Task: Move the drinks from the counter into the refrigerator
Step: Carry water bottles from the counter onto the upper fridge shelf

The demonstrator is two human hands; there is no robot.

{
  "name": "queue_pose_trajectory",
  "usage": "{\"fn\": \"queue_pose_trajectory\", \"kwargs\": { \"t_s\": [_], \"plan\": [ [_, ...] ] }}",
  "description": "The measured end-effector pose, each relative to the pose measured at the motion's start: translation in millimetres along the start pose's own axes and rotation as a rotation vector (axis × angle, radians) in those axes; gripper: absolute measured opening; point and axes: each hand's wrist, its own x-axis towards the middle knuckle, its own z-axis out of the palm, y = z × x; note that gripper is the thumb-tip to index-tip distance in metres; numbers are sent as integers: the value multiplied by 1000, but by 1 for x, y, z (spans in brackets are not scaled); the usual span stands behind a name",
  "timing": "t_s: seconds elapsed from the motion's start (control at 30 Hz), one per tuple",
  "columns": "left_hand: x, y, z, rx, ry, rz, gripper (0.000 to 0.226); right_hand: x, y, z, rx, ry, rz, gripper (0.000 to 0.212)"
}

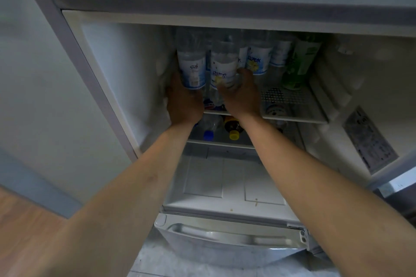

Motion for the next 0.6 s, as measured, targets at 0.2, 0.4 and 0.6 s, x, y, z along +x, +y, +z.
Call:
{"fn": "queue_pose_trajectory", "kwargs": {
  "t_s": [0.2,0.4,0.6],
  "plan": [
    [6,7,13,-45,23,-130,58,3,3,12,79,-25,68,40],
    [13,6,18,-188,-7,-134,59,13,-2,24,82,-68,121,36],
    [8,2,18,-283,-3,-169,69,8,-6,28,89,-41,130,38]
  ]
}}
